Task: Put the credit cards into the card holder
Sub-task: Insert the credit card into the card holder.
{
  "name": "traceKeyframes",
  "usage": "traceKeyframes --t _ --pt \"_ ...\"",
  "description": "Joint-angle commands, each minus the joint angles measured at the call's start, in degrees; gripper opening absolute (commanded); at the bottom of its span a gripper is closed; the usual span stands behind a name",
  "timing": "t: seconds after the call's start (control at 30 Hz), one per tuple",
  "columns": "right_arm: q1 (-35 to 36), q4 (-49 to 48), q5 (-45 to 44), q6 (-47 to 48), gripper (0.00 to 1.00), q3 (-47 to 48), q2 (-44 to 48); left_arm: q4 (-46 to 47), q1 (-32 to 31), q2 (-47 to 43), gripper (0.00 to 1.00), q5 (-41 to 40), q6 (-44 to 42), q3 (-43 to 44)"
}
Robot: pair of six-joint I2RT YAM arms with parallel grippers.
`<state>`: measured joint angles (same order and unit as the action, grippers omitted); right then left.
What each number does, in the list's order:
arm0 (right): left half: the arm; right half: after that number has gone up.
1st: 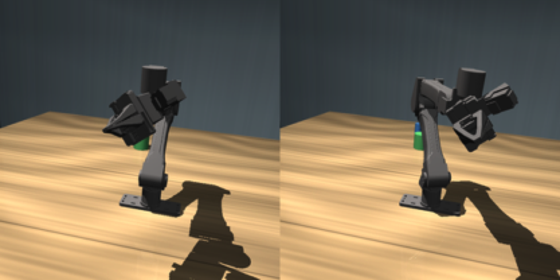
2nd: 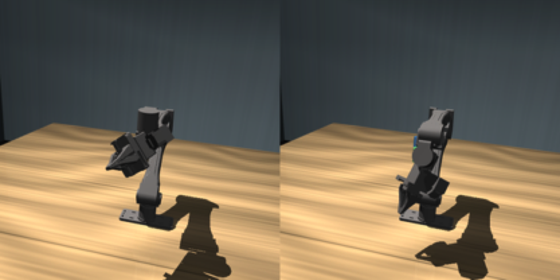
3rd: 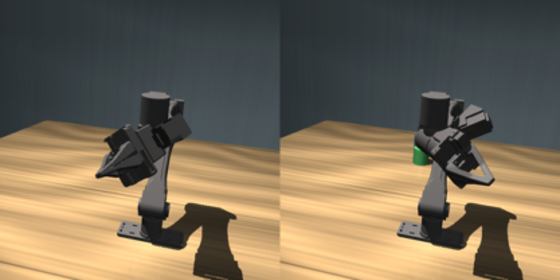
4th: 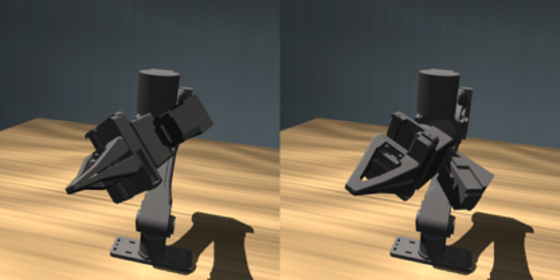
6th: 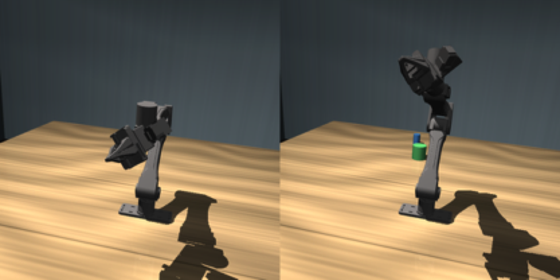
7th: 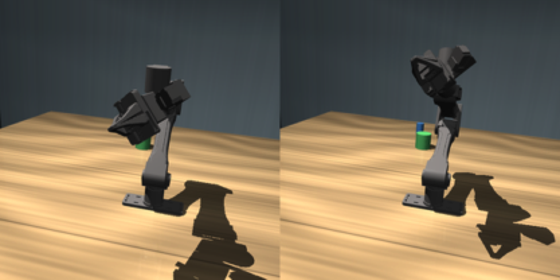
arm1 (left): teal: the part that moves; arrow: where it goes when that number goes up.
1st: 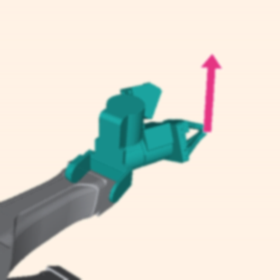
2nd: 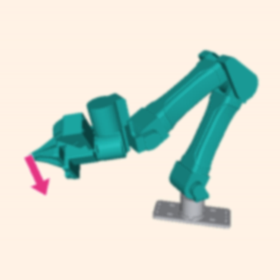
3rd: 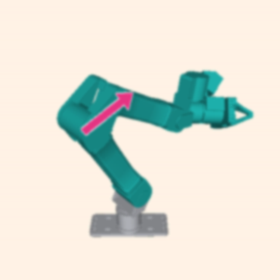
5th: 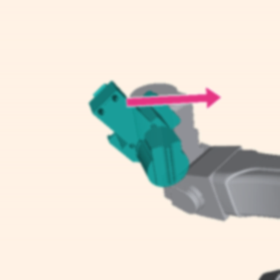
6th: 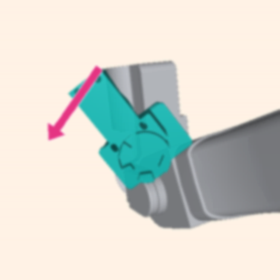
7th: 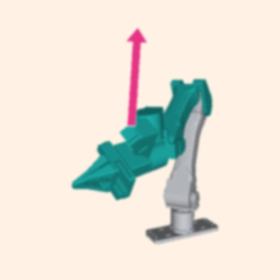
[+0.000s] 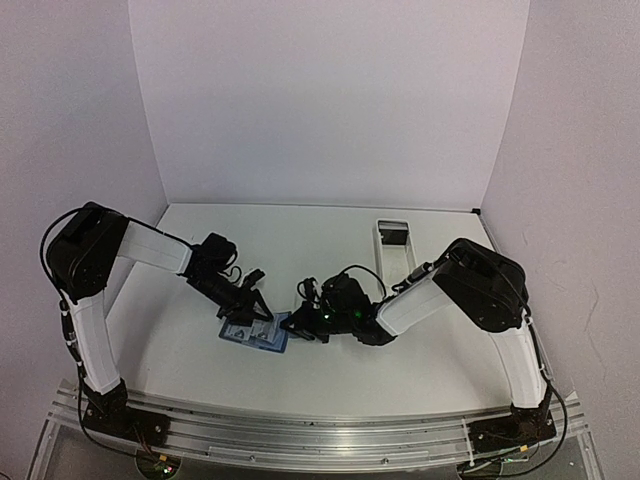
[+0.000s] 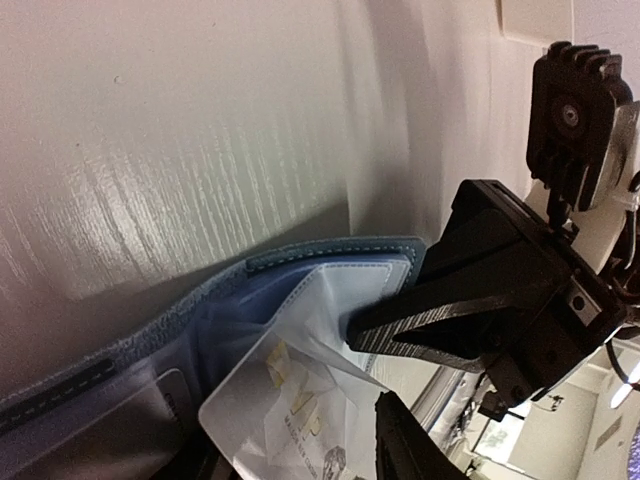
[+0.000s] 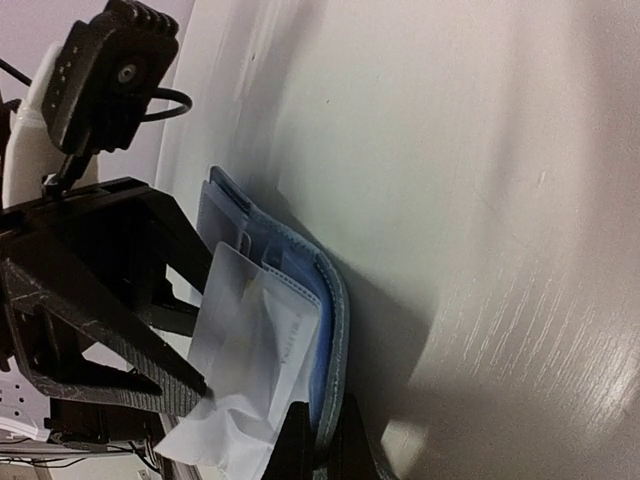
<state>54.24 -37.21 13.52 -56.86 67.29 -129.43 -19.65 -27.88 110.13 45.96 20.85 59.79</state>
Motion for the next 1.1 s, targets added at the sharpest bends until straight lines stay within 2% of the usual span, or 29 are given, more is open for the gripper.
traceKeyframes --t 0.0,0.27,0.37,0.53,0.7,0.9,1.07 --pt "-0.5 1.4 -0.7 1.6 0.00 -0.1 1.0 -9.5 -0.4 -0.5 0.53 -6.2 -5.8 3.7" --pt "-0.6 1.5 -0.7 2.0 0.00 -0.3 1.6 -16.2 -0.4 -1.0 0.70 -10.4 -7.0 6.7" --pt "-0.6 1.4 -0.7 2.1 0.00 -0.3 1.6 -18.5 -0.4 -1.2 0.72 -11.9 -7.4 8.9" --pt "-0.6 1.4 -0.5 2.5 0.00 0.0 1.5 -19.2 -0.8 -1.3 0.80 -10.5 -8.1 9.6" --pt "-0.6 1.4 -0.5 2.6 0.00 0.4 1.3 -14.2 -1.1 -0.2 0.81 -7.4 -6.1 7.0" --pt "-0.6 1.4 -0.7 2.9 0.00 0.7 1.2 -12.3 -2.6 1.6 0.84 -6.5 -5.8 6.9" --pt "-0.6 1.4 -0.2 3.0 0.00 1.4 0.8 -10.6 -3.7 2.1 0.82 -4.1 -4.2 7.4"
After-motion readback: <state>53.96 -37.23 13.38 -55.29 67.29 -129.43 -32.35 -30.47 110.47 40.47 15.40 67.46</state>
